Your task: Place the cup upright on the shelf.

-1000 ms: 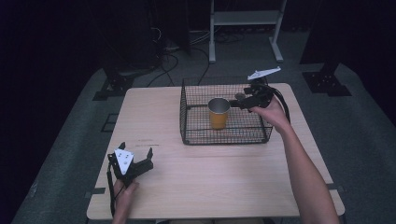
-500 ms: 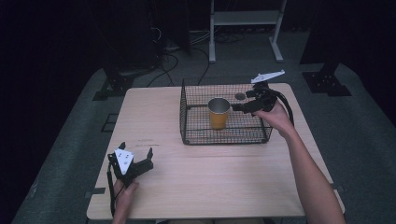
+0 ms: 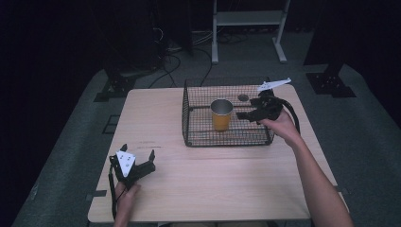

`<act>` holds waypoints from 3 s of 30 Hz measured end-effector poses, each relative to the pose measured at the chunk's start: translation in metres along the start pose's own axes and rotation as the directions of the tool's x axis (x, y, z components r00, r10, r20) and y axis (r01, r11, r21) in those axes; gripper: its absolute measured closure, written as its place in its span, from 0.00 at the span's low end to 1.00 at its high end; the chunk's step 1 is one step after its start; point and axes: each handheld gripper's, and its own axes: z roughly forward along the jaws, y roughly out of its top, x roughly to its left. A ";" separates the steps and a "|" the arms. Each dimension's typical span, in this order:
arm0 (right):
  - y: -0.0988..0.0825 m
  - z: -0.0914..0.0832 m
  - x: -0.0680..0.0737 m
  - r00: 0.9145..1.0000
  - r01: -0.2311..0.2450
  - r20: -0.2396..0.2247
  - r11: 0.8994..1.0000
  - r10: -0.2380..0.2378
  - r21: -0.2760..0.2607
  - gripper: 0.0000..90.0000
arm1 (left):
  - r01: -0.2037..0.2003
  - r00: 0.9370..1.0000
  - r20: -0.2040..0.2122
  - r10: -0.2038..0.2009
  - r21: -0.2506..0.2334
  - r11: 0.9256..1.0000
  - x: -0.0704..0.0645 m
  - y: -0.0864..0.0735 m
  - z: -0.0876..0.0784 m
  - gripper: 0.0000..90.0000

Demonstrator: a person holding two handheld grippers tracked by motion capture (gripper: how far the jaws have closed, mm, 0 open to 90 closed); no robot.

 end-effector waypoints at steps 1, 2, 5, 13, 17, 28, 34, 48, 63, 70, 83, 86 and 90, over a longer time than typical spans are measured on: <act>0.000 -0.001 0.001 1.000 0.004 -0.002 1.000 -0.004 -0.003 0.02 | -0.001 1.000 0.000 0.001 0.000 1.000 0.000 0.000 0.000 0.01; -0.001 -0.002 0.002 1.000 0.004 -0.005 1.000 -0.004 -0.003 0.02 | -0.001 1.000 0.000 0.001 0.001 1.000 0.000 0.000 0.000 0.01; -0.001 -0.005 0.005 1.000 0.010 -0.011 1.000 -0.010 -0.008 0.02 | -0.001 1.000 0.000 0.001 0.001 1.000 0.000 0.000 0.000 0.01; -0.007 -0.011 0.014 0.999 0.017 -0.040 1.000 -0.018 -0.025 0.02 | -0.002 1.000 0.000 0.002 0.001 1.000 0.000 0.000 0.000 0.01; -0.014 -0.014 0.016 0.999 0.022 -0.043 1.000 -0.022 -0.021 0.02 | 0.000 1.000 0.001 0.000 0.000 1.000 0.000 0.000 0.000 0.01; -0.035 -0.021 0.022 0.998 0.031 -0.062 0.999 -0.032 -0.018 0.02 | -0.002 1.000 0.000 0.002 0.002 1.000 0.000 0.000 0.000 0.01; -0.047 -0.024 0.024 0.997 0.025 -0.068 1.000 -0.027 -0.018 0.02 | 0.001 1.000 0.000 -0.001 0.001 1.000 0.000 0.000 0.000 0.01; -0.062 -0.031 0.034 0.996 0.049 -0.073 0.998 -0.051 -0.029 0.02 | 0.001 1.000 0.001 -0.001 0.001 1.000 0.000 0.000 0.000 0.01; -0.086 -0.036 0.039 0.996 0.048 -0.075 0.999 -0.049 -0.015 0.02 | -0.001 1.000 0.000 0.001 0.002 1.000 0.000 0.000 0.000 0.01; -0.097 -0.039 0.040 0.996 0.040 -0.077 0.999 -0.041 -0.014 0.02 | -0.001 1.000 -0.001 0.001 0.002 1.000 0.000 0.000 0.000 0.01; -0.117 -0.048 0.041 0.997 0.027 -0.065 0.999 -0.028 -0.021 0.02 | -0.001 1.000 -0.002 0.001 0.003 1.000 0.000 0.000 0.000 0.01; -0.122 -0.049 0.040 0.998 0.015 -0.064 1.000 -0.017 -0.023 0.02 | -0.001 1.000 -0.003 0.001 0.003 1.000 0.000 0.000 0.000 0.01; -0.128 -0.051 0.039 0.998 0.010 -0.058 1.000 -0.012 -0.020 0.02 | 0.002 1.000 -0.004 -0.002 0.003 1.000 0.000 0.000 0.000 0.01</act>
